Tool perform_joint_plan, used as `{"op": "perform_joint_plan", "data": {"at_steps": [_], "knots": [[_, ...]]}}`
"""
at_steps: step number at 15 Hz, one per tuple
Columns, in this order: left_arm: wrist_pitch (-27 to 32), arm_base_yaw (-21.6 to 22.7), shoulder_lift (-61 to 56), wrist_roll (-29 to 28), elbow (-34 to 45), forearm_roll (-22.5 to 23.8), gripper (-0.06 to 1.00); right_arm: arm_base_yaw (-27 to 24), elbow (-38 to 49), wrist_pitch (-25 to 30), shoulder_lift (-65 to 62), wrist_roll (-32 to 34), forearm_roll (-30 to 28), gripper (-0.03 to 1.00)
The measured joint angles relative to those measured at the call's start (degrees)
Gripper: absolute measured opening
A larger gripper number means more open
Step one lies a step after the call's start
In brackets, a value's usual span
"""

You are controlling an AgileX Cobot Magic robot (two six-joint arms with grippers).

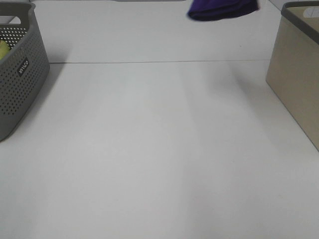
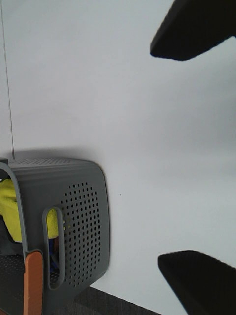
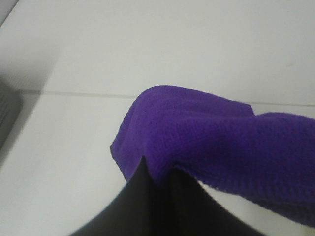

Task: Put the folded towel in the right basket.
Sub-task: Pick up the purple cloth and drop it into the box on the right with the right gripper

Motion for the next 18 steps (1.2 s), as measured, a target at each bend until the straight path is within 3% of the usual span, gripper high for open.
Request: {"op": "perform_joint_plan", "data": {"at_steps": [2,5,10,12,15,16,18], "knots": [[0.0,0.0,0.0,0.0,0.0,0.0,0.99,-10.4,-2.0,1.2,-3.0,-0.3,-0.5,0.01],[0.0,0.0,0.0,0.0,0.0,0.0,0.99,-22.1,-2.8,4.3,-3.4,-1.5,-0.6,0.01],[0.0,0.0,0.0,0.0,0.0,0.0,0.99,-29.5,-2.8,6.6,2.8,-2.7,-1.5,0.02],[0.0,0.0,0.0,0.0,0.0,0.0,0.99,-29.5,-2.8,7.5,4.6,-2.6,-1.4,0.15],[0.0,0.0,0.0,0.0,0.0,0.0,0.99,-29.5,-2.8,7.9,5.3,-3.0,-1.3,0.76],[0.0,0.0,0.0,0.0,0.0,0.0,0.99,-29.5,-2.8,8.0,5.4,-3.5,-1.3,0.89],[0.0,0.0,0.0,0.0,0.0,0.0,0.99,-29.5,-2.8,8.1,5.4,-4.0,-0.2,0.96]]}}
